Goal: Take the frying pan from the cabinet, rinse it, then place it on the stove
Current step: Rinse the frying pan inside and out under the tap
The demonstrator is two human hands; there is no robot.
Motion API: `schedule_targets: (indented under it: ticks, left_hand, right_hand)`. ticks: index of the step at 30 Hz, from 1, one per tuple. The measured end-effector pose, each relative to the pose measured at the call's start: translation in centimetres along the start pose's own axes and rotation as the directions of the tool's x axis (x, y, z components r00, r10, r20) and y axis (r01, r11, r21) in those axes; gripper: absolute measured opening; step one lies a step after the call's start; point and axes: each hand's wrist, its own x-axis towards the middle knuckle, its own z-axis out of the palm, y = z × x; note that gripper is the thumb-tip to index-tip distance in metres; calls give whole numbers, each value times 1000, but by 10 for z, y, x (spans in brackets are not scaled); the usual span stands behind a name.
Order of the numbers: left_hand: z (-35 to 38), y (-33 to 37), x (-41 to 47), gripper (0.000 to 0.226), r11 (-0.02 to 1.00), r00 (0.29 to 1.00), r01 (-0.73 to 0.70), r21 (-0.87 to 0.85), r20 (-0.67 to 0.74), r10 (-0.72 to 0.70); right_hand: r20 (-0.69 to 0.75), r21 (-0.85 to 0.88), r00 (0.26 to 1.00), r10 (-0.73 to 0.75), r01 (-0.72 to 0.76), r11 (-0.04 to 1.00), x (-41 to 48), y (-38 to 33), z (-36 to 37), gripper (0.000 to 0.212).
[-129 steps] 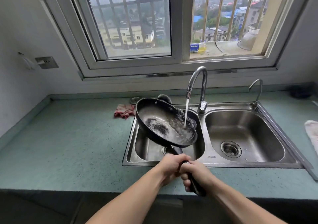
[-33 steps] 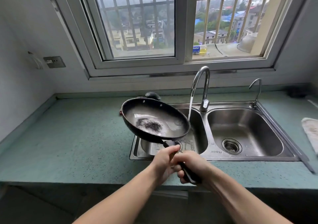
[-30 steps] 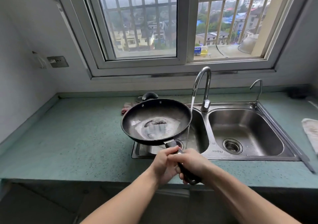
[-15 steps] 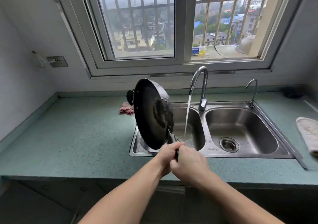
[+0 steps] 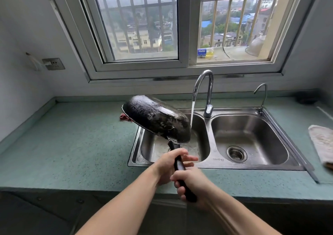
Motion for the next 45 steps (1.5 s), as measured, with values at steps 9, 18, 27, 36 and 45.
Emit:
schedule_targets:
  ticks: [9, 18, 27, 36, 45]
  left_hand:
    - [4, -26, 26, 41, 950, 889, -80, 303, -409, 206]
    - [12, -32, 50, 33, 930, 894, -42, 366, -401, 198]
    - [28, -36, 91, 21, 945, 895, -82, 317, -395, 210]
    - [33, -35, 135, 19, 967, 921, -98, 234, -346, 177]
    - [34, -21, 172, 18, 979, 917, -83, 187, -371, 148]
  right_hand:
    - [-180, -397, 967, -182, 97, 913, 15, 18, -13, 19]
    - [-211, -404, 968, -135, 39, 914, 39, 19, -37, 11]
    - [-223, -445, 964, -147, 33, 895, 60, 13, -77, 10]
    - [-219, -590, 952, -213, 44, 806, 86, 1, -114, 5]
    - [-226, -640, 947, -229, 32, 768, 114, -19, -134, 12]
